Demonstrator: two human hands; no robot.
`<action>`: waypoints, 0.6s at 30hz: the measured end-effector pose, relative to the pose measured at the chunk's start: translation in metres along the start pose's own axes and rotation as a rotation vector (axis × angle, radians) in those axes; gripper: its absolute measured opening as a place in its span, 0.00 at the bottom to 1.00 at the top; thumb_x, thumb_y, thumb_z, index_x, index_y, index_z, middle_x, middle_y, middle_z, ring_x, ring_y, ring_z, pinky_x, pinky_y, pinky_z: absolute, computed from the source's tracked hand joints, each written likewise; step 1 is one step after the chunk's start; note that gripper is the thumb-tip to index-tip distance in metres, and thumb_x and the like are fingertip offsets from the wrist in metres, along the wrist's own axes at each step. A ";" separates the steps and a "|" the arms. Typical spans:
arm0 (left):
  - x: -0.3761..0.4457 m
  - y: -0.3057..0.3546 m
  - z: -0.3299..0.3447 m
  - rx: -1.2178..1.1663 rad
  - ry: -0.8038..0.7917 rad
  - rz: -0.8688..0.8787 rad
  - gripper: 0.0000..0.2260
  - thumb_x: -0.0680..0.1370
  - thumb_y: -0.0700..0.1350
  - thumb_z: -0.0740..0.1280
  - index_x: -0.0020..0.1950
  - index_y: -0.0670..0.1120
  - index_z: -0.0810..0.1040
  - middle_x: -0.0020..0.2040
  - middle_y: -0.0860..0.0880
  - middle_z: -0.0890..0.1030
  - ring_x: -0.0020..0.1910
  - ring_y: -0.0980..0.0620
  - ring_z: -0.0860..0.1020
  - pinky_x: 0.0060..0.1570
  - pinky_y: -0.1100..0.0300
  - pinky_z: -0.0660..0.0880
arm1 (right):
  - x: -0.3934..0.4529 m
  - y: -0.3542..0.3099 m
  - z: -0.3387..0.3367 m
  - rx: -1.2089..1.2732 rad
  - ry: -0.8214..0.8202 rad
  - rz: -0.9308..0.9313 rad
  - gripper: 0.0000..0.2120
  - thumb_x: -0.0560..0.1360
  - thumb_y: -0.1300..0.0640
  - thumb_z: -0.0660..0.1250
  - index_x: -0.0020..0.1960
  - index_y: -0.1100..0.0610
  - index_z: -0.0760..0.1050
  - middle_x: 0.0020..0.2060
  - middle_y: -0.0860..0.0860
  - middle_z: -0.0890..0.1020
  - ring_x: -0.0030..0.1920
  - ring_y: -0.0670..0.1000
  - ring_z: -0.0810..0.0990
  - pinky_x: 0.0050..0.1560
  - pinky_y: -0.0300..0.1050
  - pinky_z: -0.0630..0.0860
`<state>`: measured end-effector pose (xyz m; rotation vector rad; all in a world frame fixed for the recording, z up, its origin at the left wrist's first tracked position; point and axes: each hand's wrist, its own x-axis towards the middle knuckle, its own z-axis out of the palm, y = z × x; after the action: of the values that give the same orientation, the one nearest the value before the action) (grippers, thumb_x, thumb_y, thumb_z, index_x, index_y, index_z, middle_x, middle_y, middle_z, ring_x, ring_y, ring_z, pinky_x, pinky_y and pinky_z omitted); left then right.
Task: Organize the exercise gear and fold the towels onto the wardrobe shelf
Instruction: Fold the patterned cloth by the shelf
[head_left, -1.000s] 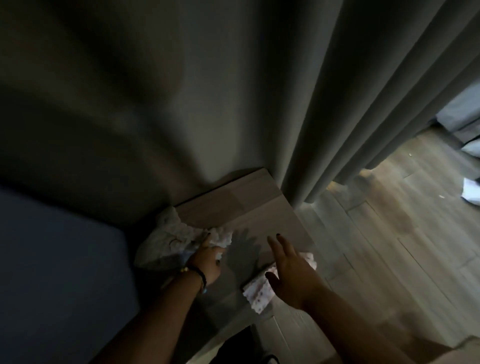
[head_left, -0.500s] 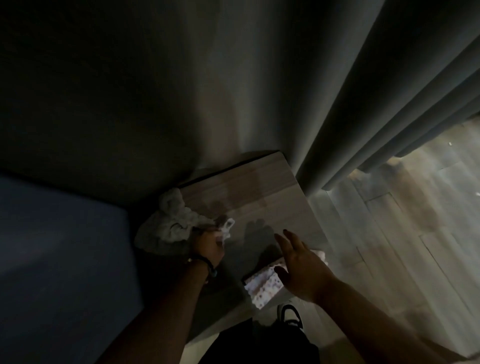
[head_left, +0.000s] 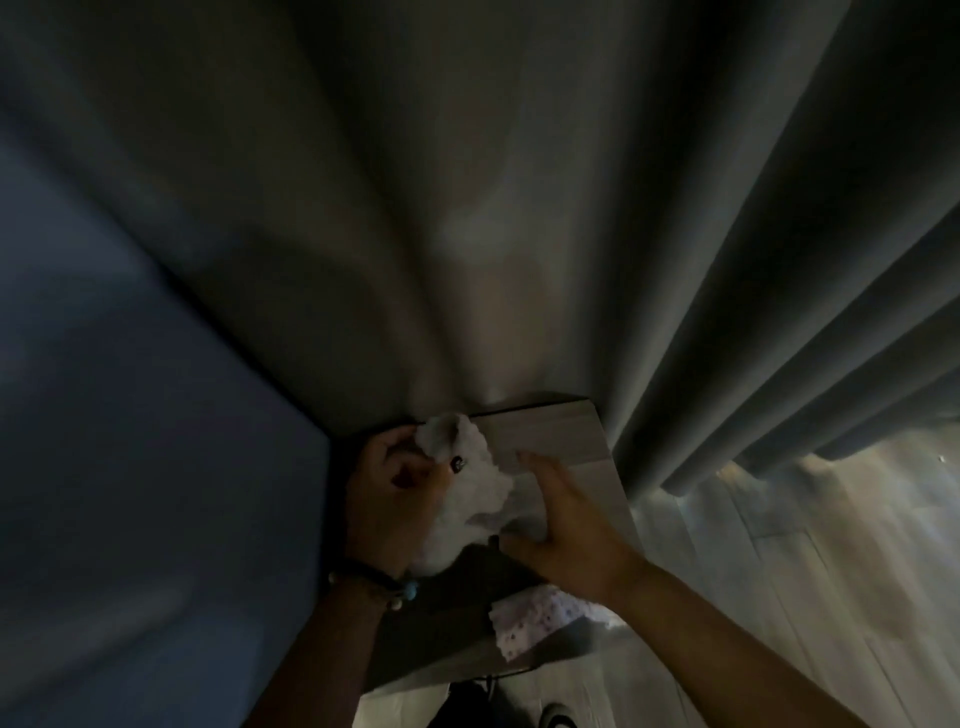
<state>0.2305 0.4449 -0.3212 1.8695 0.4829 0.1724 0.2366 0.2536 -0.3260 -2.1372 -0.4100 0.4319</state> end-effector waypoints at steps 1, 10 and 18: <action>-0.009 0.016 -0.001 -0.085 -0.039 0.026 0.10 0.71 0.37 0.74 0.48 0.50 0.80 0.40 0.58 0.83 0.40 0.68 0.79 0.41 0.74 0.74 | -0.001 -0.008 -0.002 0.104 0.032 -0.037 0.37 0.68 0.54 0.77 0.68 0.44 0.57 0.64 0.36 0.65 0.60 0.29 0.65 0.58 0.19 0.60; -0.064 0.065 0.032 -0.357 -0.191 0.095 0.10 0.69 0.47 0.71 0.48 0.47 0.80 0.41 0.55 0.85 0.43 0.59 0.82 0.42 0.68 0.77 | -0.031 0.004 -0.024 0.291 0.377 -0.030 0.08 0.75 0.60 0.67 0.54 0.57 0.77 0.45 0.42 0.81 0.44 0.32 0.79 0.46 0.26 0.73; -0.078 -0.081 0.103 -0.046 -0.313 -0.419 0.12 0.78 0.37 0.67 0.59 0.48 0.73 0.50 0.51 0.78 0.45 0.56 0.77 0.40 0.66 0.72 | -0.087 0.082 -0.061 0.152 0.601 0.179 0.14 0.74 0.50 0.65 0.58 0.54 0.75 0.45 0.37 0.78 0.46 0.29 0.76 0.43 0.21 0.69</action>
<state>0.1766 0.3455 -0.4237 1.6707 0.6316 -0.3799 0.1971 0.1270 -0.3470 -2.0397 0.1523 -0.0913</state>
